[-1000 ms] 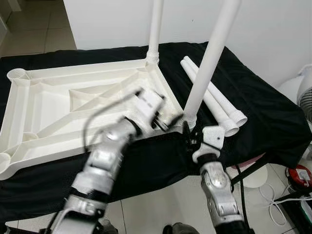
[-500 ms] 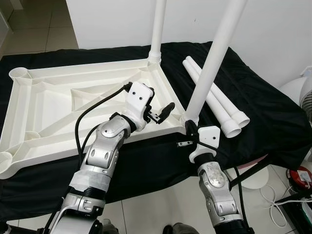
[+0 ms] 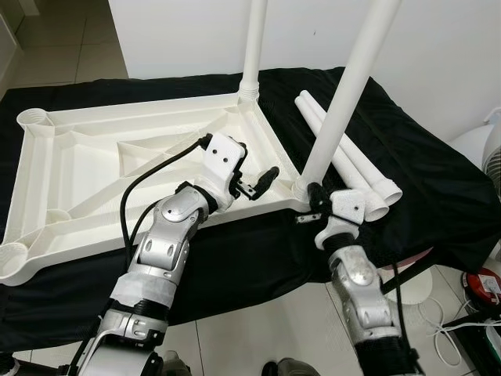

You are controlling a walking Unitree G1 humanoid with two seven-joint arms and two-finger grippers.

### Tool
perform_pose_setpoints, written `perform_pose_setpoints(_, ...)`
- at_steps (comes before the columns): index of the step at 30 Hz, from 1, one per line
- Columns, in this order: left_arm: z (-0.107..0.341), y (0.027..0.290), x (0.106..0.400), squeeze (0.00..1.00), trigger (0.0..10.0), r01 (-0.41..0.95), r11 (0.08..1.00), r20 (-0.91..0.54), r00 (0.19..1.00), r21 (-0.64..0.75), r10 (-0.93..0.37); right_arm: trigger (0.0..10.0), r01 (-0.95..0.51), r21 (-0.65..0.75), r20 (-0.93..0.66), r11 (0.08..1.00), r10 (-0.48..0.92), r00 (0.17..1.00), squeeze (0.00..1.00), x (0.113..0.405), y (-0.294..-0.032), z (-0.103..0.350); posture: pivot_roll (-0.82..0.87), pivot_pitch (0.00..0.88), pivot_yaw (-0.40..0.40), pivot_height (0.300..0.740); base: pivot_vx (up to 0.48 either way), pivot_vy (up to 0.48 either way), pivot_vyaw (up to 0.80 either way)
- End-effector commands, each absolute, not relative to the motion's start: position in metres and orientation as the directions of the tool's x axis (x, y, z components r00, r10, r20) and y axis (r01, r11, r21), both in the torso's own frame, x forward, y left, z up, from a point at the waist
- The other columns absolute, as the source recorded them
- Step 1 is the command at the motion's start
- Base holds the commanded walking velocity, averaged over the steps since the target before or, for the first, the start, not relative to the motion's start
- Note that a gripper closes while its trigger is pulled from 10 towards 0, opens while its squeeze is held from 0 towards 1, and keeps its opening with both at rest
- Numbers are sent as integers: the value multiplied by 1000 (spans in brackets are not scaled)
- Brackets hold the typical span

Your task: Building children table

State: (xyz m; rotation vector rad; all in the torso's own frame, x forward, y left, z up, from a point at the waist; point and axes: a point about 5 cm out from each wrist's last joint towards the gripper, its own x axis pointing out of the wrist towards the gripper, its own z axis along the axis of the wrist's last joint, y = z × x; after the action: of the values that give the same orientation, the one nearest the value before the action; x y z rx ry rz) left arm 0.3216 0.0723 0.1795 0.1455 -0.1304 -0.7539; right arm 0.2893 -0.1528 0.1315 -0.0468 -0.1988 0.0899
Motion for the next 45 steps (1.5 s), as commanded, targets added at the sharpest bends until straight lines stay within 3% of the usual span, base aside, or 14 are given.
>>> perform_pose_setpoints(1, 179, 81, 331, 0, 10000, 558, 809, 52, 817, 187, -575, 10000, -47, -50, 189, 998, 56, 980, 0, 293, -165, 132, 7, 0, -49, 740, 0, 0, 0)
perform_pose_setpoints(4, 168, 96, 341, 0, 10000, 460, 864, -31, 885, 206, -464, 10000, -38, -48, 192, 998, 46, 980, 0, 295, -168, 134, 9, 0, -50, 740, 0, 0, 0)
perform_pose_setpoints(10, 155, 115, 350, 0, 10000, 349, 909, -127, 936, 230, -327, 10000, -38, -36, 192, 999, 44, 980, 0, 294, -165, 134, 9, 0, -48, 740, 0, 0, 0)
perform_pose_setpoints(23, 141, 140, 355, 0, 10000, 275, 920, -240, 948, 279, -210, 10000, -71, 20, 176, 997, 66, 982, 0, 275, -147, 123, 0, 0, -36, 740, 0, 0, 0)
perform_pose_setpoints(31, 128, 163, 355, 0, 10000, 269, 906, -383, 914, 327, -133, 10000, -37, 21, 172, 999, 33, 985, 0, 273, -154, 122, -11, 0, -23, 740, 0, 0, 0)
perform_pose_setpoints(38, 127, 169, 356, 0, 10000, 254, 911, -408, 906, 326, -107, 10000, -31, 18, 171, 999, 27, 985, 0, 273, -156, 122, -9, 0, -24, 740, 0, 0, 0)
perform_pose_setpoints(39, 127, 171, 356, 0, 7255, 245, 913, -410, 907, 325, -97, 10000, -30, 18, 171, 999, 27, 985, 0, 273, -155, 122, -8, 0, -24, 740, 0, 0, 0)
perform_pose_setpoints(41, 127, 171, 356, 0, 7255, 245, 913, -410, 907, 325, -97, 10000, -30, 18, 171, 999, 27, 985, 0, 273, -155, 122, -8, 0, -24, 740, 0, 0, 0)
perform_pose_setpoints(42, 127, 172, 356, 0, 2118, 241, 915, -410, 907, 325, -93, 10000, -30, 18, 170, 999, 26, 985, 0, 273, -154, 122, -8, 0, -24, 740, 0, 0, 0)
perform_pose_setpoints(43, 127, 172, 357, 0, 0, 242, 914, -410, 907, 326, -94, 10000, -30, 19, 170, 999, 26, 985, 0, 273, -154, 122, -8, 0, -24, 740, 0, 0, 0)
perform_pose_setpoints(45, 127, 171, 357, 0, 0, 246, 913, -409, 907, 325, -98, 10000, -28, 19, 170, 999, 25, 985, 0, 273, -154, 122, -10, 0, -24, 740, 0, 0, 0)
